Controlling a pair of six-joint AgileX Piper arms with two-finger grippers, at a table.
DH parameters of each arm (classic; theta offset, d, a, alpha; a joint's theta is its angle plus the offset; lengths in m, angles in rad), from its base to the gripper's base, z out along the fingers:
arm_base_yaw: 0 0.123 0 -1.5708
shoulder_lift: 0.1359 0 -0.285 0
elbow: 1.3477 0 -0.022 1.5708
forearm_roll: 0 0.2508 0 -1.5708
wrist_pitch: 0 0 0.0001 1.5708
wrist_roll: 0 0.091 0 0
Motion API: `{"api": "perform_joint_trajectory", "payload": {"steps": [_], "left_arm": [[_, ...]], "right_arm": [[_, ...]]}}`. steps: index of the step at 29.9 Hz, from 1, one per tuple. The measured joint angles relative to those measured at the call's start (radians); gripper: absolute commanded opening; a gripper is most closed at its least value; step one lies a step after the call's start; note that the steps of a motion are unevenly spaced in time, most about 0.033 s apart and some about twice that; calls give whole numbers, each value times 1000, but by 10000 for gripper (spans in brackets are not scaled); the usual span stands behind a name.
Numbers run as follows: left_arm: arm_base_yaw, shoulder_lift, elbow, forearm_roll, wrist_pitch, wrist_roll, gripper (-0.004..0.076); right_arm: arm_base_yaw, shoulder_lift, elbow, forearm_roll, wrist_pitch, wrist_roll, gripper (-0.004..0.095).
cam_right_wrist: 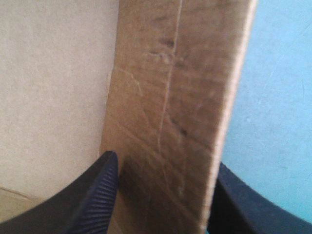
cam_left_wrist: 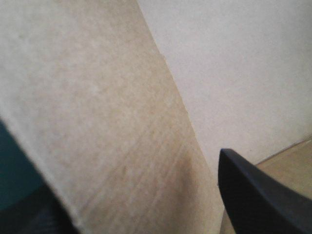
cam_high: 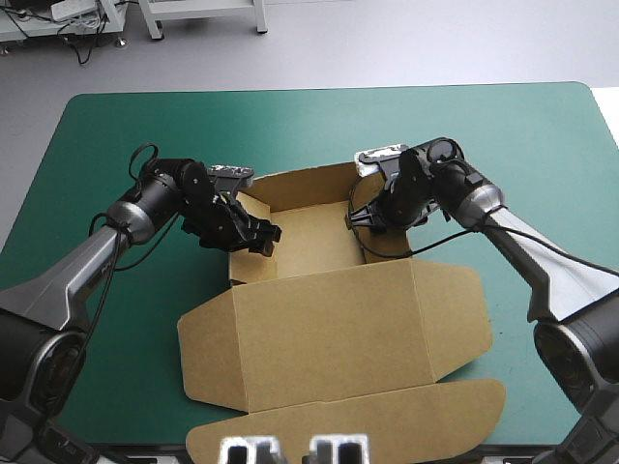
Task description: Fold the box
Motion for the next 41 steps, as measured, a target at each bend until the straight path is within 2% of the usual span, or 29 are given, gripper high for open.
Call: {"api": "perform_joint_trajectory", "payload": {"steps": [11,16,20,23,28,33,37,39,41], "left_arm": [[0,5,0,-15,-45,-74,509],[11,9,0,-34,-65,-79,509],[41,10,0,-44,-72,-79,509],[53,10,0,-45,-73,-79,509],[54,10,-13,-48,-75,-79,509],[54,11,-127,-48,-28,-75,509],[54,12,-280,-48,57,-62,499],[54,12,-367,-48,123,-55,447],[54,12,-439,-48,177,-50,337]], "right_arm": [[0,0,-40,-41,27,143,477],[1,0,-40,-52,91,161,477],[1,0,-40,-125,149,164,477],[1,0,-40,-164,141,176,477],[1,0,-47,-166,76,182,477],[1,0,-105,-168,81,172,478],[1,0,-210,-168,162,148,464],[1,0,-260,-168,190,127,445],[1,-4,-295,-155,201,94,427]]}}
